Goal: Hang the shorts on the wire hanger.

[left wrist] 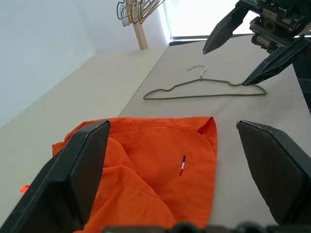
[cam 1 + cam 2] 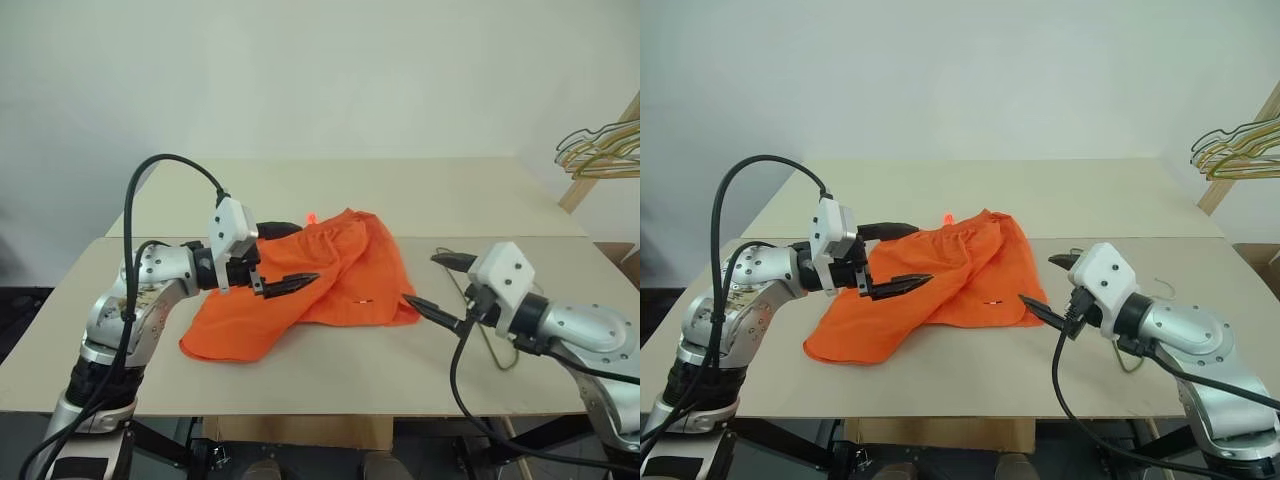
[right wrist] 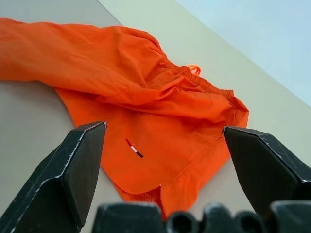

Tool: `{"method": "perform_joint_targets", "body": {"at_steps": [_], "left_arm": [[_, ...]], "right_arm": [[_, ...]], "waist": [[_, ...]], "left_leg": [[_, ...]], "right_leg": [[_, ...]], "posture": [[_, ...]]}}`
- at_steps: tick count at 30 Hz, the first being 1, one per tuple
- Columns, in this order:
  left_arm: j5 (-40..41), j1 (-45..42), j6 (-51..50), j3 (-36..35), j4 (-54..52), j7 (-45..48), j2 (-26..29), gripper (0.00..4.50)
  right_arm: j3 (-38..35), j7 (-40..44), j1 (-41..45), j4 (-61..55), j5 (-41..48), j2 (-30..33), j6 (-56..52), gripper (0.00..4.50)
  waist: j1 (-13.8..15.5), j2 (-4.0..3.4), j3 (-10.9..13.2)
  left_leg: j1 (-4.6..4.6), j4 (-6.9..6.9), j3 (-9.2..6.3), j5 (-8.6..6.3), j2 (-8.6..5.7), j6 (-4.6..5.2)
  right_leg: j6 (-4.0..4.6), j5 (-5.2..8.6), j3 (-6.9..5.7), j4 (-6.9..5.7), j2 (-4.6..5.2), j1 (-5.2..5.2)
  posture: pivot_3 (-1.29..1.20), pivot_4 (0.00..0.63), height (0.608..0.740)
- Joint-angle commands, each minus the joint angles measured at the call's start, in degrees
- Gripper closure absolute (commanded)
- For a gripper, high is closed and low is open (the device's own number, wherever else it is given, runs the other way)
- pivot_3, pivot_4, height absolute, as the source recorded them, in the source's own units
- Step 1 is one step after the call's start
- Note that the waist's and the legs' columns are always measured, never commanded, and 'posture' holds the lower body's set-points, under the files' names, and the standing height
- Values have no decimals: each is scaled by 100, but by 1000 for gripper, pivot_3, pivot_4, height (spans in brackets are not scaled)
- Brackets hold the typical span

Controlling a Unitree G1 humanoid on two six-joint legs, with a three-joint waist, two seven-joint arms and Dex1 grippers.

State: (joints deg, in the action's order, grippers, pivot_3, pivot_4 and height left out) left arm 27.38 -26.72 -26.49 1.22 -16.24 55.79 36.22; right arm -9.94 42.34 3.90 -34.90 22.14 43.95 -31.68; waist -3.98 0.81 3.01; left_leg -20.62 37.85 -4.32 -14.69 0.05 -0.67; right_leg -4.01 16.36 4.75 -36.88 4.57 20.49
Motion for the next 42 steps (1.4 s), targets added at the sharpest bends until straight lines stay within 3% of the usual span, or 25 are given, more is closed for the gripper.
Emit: {"method": "perform_joint_targets", "body": {"at_steps": [1,11,16,21,27,33,42], "left_arm": [[201,-102,-2,-203,-43,-6,-17,0],[56,-22,29,-27,-104,33,144,0],[-414,-58,-133,415,-261,-187,191,0],[-551,-149,-645,736,-387,-173,350,0],[-1013,-745,-1900,1648,-435,-345,444,0],[-1212,-991,-1994,2240,-293,-422,-68,0],[-2112,-2088,-2470,3286,2113,-1479,-2342,0]], "right_arm": [[-171,6,86,-154,64,64,124,34],[-113,3,175,-72,53,44,139,34],[-67,-11,291,-93,-19,147,34,34],[-99,38,68,-296,-65,327,20,34],[-98,-125,-128,-550,-48,288,-73,34],[-79,-211,-273,-731,-36,272,-107,34],[-196,-255,-344,-850,-23,316,-189,34]], "waist": [[1,0,0],[5,0,0],[0,0,0],[-9,0,0],[-31,0,0],[-59,2,0],[-164,6,-2]], "left_leg": [[0,0,0,0,0,0],[0,0,0,0,1,0],[1,0,0,0,1,0],[-1,0,0,0,2,0],[0,2,2,0,4,-1],[-5,3,3,0,5,-1],[-5,7,1,1,1,-1]], "right_leg": [[0,0,0,0,0,0],[0,0,0,-1,-1,0],[0,0,0,-1,-1,0],[0,0,0,-1,-4,2],[-27,16,2,0,-8,0],[-9,5,4,2,-8,3],[-32,17,3,13,-9,-9]], "posture": [[-73,0,740],[-78,0,740],[-101,0,740],[-123,0,740],[-153,0,740],[-165,0,740],[-212,0,740]]}}
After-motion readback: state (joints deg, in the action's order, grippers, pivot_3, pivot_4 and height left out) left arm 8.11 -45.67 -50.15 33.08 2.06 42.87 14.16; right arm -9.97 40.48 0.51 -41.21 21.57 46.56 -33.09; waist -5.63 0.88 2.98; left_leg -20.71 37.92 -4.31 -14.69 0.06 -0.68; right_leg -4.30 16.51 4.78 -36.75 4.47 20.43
